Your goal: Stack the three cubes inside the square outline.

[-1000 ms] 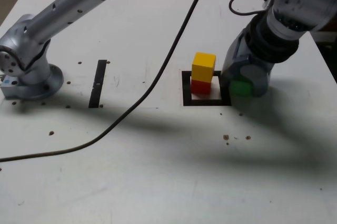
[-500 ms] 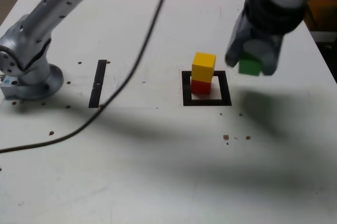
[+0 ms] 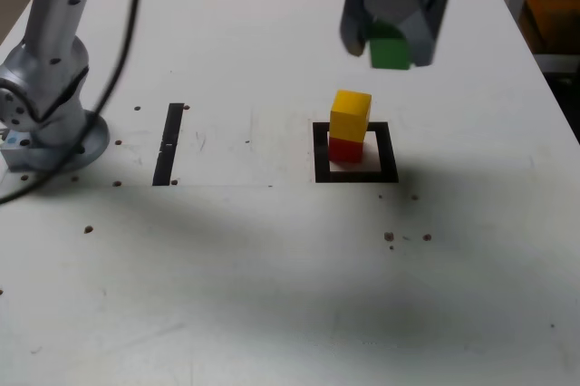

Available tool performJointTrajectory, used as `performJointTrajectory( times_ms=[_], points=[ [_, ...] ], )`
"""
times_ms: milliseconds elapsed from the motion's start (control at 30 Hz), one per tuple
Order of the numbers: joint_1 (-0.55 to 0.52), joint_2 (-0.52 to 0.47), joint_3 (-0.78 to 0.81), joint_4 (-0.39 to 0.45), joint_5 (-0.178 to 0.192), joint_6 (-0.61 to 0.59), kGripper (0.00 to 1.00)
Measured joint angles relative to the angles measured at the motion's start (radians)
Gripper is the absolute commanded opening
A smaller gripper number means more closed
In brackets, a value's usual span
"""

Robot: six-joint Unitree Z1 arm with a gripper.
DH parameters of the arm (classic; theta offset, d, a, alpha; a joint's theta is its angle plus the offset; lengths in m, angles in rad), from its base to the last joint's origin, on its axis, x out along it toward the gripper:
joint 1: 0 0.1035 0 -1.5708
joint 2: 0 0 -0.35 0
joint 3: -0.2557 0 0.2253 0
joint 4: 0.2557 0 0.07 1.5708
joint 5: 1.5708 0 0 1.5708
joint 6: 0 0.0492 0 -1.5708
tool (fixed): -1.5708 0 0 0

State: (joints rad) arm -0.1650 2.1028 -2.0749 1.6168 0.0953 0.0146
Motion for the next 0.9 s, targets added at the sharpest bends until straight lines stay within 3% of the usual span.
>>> performJointTrajectory(
  times_ms=[133, 267, 533, 900],
  points=[
    [-0.002, -0.026, 0.056, 0.0, -0.068, -0.065, 0.02],
    [-0.011, -0.03, 0.071, 0.0, -0.089, -0.113, 0.02],
    [-0.014, -0.031, 0.103, 0.0, -0.084, -0.148, 0.02],
    [-0.016, 0.008, 0.109, 0.0, -0.045, -0.148, 0.03]
  ],
)
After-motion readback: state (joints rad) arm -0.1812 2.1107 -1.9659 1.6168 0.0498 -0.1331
